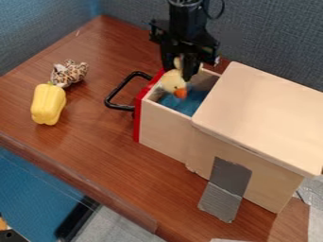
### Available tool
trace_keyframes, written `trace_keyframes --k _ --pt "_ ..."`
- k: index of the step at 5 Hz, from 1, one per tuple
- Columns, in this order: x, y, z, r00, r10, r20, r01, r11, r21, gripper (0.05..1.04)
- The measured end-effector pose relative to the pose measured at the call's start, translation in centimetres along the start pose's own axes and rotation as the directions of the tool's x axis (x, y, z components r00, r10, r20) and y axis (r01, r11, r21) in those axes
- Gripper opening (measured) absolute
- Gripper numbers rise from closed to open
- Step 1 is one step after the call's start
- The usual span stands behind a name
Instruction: Put the yellow duck in the drawer
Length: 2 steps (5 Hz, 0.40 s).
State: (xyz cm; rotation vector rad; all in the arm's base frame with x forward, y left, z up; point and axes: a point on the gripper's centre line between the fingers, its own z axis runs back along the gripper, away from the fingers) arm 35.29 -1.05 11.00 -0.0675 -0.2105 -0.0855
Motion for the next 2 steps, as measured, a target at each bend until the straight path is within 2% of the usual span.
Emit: trace_keyframes --k 1,2 --pt "0.3 0.6 3.7 0.999 0.011 0.046 -0.011 1.000 0.012 0.921" --pt "0.1 2.1 5.5 0.997 0.049 0.053 -0.050 0.998 0.029 1.011"
